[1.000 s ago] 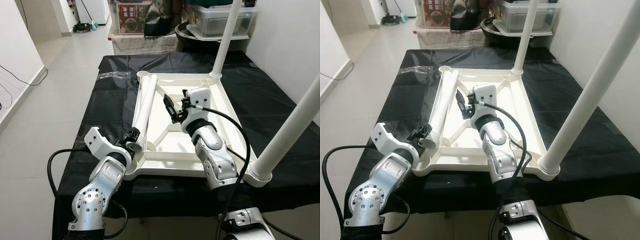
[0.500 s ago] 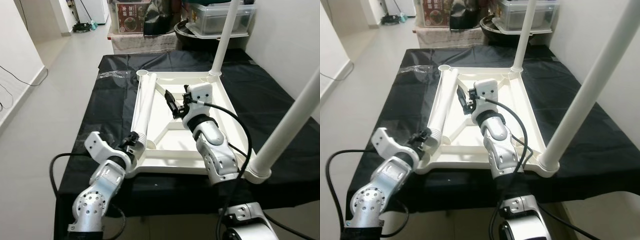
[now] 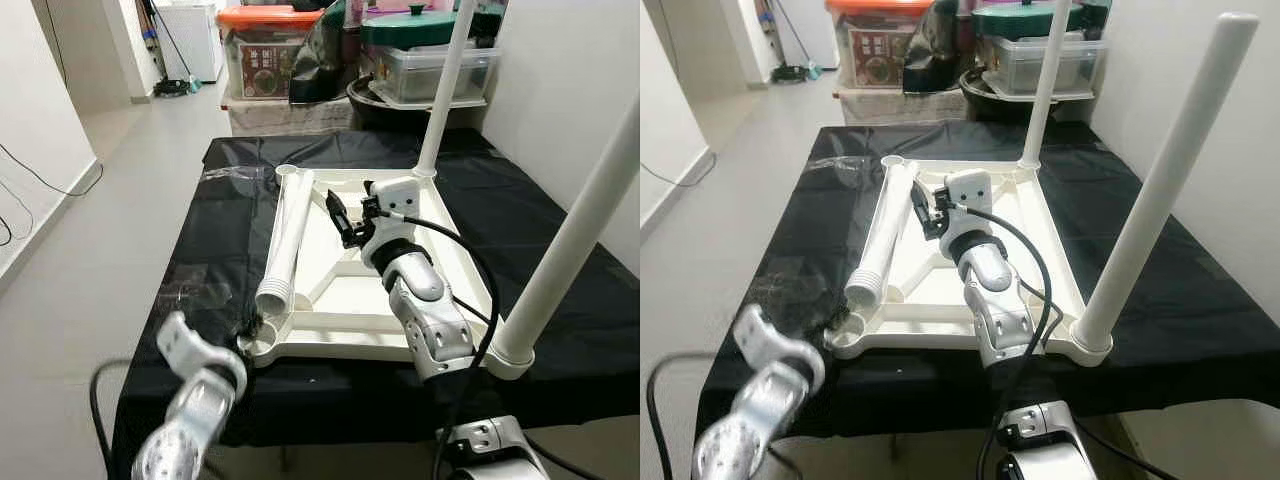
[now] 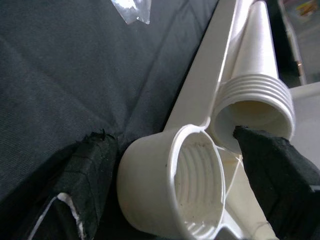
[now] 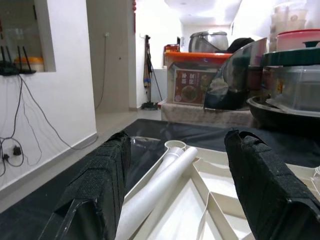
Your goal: Building children table
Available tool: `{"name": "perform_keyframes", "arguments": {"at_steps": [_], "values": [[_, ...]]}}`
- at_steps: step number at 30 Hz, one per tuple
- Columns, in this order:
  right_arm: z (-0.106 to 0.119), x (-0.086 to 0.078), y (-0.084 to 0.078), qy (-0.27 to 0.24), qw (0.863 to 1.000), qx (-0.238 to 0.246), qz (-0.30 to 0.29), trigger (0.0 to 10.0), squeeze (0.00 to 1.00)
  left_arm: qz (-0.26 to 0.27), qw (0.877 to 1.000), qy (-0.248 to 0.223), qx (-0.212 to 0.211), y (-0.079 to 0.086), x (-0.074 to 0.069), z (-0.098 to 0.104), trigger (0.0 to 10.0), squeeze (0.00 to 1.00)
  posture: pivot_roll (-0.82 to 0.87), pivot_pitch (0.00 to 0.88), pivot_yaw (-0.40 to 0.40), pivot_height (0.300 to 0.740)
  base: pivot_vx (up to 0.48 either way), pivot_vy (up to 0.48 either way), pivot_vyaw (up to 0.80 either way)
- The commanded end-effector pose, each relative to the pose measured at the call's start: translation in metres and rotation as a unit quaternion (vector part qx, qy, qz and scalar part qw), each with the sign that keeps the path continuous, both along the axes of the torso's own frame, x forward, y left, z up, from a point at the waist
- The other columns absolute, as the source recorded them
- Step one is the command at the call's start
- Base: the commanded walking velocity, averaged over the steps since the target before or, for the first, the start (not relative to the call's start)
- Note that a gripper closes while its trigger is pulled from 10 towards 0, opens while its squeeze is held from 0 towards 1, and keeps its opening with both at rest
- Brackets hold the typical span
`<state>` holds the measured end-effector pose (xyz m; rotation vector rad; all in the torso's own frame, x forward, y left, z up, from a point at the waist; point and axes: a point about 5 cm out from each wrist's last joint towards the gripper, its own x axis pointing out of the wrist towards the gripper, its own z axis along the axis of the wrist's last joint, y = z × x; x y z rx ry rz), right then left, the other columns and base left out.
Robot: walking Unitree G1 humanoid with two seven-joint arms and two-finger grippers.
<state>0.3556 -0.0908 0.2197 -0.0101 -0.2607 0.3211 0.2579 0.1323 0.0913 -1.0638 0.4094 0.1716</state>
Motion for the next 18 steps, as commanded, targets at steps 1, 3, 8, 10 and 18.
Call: {"name": "perform_keyframes", "arguments": {"at_steps": [1,3,8,10,18], "values": [[-0.0022,0.0,0.0006,0.004,1.0,0.003,0.002,10.0,0.0,-0.043,0.979,0.002,-0.199,-0.101,-0.0013,0.0707,10.0,0.0,0.06,0.104,-0.016,0.74,0.0,0.0,0.0],[-0.0022,0.0,0.0006,0.004,1.0,0.003,0.002,10.0,0.0,-0.043,0.979,0.002,-0.199,-0.101,-0.0013,0.0707,10.0,0.0,0.06,0.104,-0.016,0.74,0.0,0.0,0.0],[-0.0022,0.0,0.0006,0.004,1.0,0.003,0.002,10.0,0.0,-0.043,0.979,0.002,-0.199,-0.101,-0.0013,0.0707,10.0,0.0,0.06,0.104,-0.016,0.74,0.0,0.0,0.0],[-0.0022,0.0,0.0006,0.004,1.0,0.003,0.002,10.0,0.0,-0.043,0.979,0.002,-0.199,-0.101,-0.0013,0.0707,10.0,0.0,0.06,0.104,-0.016,0.74,0.0,0.0,0.0],[-0.0022,0.0,0.0006,0.004,1.0,0.003,0.002,10.0,0.0,-0.043,0.979,0.002,-0.199,-0.101,-0.0013,0.0707,10.0,0.0,0.06,0.104,-0.016,0.74,0.0,0.0,0.0]]}}
